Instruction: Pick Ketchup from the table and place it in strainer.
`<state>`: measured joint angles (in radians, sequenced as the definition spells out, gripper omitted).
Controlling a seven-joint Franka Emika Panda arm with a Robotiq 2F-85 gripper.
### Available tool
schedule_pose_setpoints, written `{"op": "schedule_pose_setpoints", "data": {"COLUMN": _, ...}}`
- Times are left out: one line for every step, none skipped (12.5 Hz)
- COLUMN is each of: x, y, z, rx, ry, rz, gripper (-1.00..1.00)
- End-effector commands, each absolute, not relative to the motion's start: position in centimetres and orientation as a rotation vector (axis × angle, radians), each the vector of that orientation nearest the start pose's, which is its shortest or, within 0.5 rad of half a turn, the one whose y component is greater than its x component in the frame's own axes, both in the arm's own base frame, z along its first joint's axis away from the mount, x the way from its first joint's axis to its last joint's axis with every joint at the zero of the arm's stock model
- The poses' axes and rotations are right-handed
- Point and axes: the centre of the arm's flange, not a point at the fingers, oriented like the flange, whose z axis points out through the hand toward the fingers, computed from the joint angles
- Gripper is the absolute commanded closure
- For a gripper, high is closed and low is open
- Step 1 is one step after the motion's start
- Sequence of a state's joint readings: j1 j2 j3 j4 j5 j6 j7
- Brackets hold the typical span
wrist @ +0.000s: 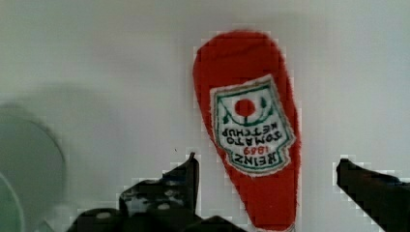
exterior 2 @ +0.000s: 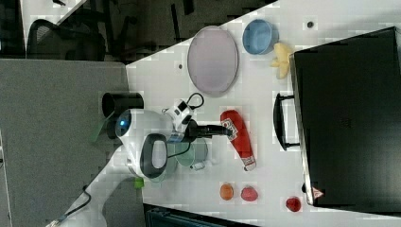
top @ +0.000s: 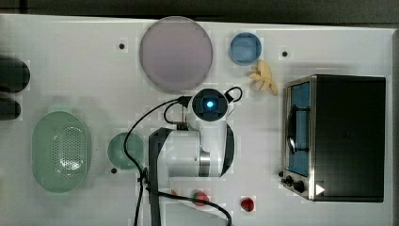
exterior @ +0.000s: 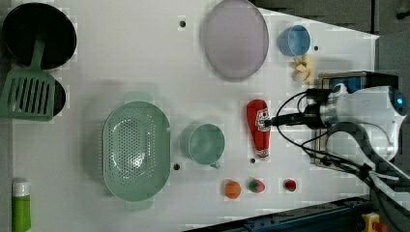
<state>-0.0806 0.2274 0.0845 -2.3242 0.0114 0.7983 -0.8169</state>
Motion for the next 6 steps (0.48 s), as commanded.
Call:
{"op": "schedule_pose_setpoints", "data": {"x": 50.2, "y": 1.1, "z": 20.3, "rx": -3.112, "ry": -0.194, "rz": 0.218, "gripper": -1.0}}
{"op": "schedule_pose_setpoints", "data": {"x": 50.2, "y": 1.2, "z": 19.3, "rx": -3.124, "ry": -0.241, "rz": 0.211, "gripper": -1.0}}
{"op": "schedule_pose_setpoints", "data": {"x": 50.1, "y": 1.3, "z": 18.3, "rx": -3.13, "ry": -0.273, "rz": 0.217, "gripper": -1.0}}
{"op": "schedule_pose_setpoints", "data": {"x": 50.0, "y": 1.4, "z": 17.3, "rx": -3.129, "ry": -0.287, "rz": 0.224, "gripper": -1.0}}
{"op": "schedule_pose_setpoints", "data": {"x": 49.8, "y": 1.5, "z": 16.5, "rx": -3.125, "ry": -0.291, "rz": 0.234, "gripper": -1.0}}
{"op": "schedule_pose_setpoints", "data": {"x": 49.6, "y": 1.6, "z": 15.9, "rx": -3.122, "ry": -0.294, "rz": 0.242, "gripper": -1.0}}
